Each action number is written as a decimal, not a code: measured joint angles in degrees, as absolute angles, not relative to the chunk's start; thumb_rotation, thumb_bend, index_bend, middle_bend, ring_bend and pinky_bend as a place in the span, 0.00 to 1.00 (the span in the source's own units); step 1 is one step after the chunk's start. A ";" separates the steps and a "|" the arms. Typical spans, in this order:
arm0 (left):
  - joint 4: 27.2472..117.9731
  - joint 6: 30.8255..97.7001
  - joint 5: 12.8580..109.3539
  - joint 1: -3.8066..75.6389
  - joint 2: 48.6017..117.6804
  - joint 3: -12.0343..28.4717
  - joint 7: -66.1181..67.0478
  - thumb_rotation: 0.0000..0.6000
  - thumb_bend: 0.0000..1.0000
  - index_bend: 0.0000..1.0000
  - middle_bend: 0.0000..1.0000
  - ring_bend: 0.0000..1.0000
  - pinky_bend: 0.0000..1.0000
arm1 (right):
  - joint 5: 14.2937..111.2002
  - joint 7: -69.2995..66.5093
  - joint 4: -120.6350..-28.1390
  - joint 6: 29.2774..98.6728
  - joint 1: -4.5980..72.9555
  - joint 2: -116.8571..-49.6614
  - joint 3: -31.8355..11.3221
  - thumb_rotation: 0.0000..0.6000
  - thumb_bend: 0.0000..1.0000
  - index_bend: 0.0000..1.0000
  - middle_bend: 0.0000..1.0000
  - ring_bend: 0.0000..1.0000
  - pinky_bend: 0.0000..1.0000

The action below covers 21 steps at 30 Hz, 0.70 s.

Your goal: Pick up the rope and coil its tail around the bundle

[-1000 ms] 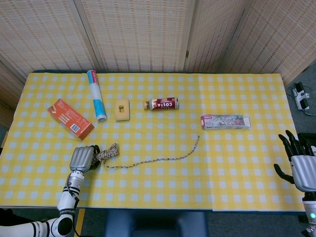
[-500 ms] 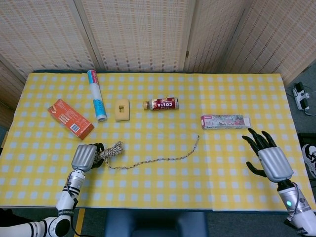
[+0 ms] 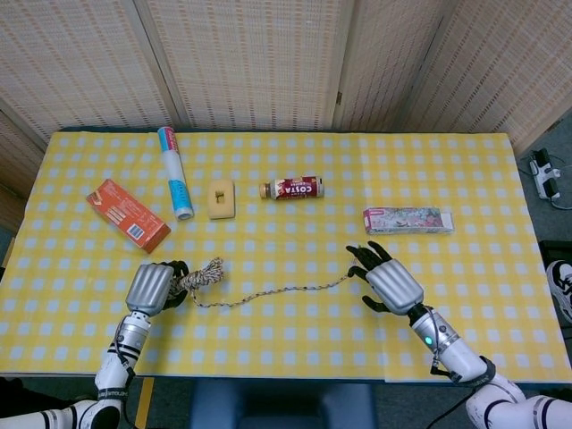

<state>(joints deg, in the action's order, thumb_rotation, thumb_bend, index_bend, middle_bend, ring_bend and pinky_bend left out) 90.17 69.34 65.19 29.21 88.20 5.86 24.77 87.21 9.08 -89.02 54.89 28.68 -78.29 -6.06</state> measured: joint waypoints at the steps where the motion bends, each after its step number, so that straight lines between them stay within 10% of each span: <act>1: 90.31 69.34 65.18 29.07 88.11 5.86 24.66 1.00 0.59 0.59 0.59 0.61 0.57 | 86.73 9.30 -87.91 54.47 29.16 -79.28 -6.21 1.00 0.35 0.38 0.09 0.10 0.00; 21: 90.18 68.37 63.82 28.55 88.52 6.82 24.58 1.00 0.59 0.58 0.59 0.59 0.55 | 84.25 7.02 -65.76 50.66 36.17 -92.37 -5.79 1.00 0.35 0.46 0.12 0.10 0.00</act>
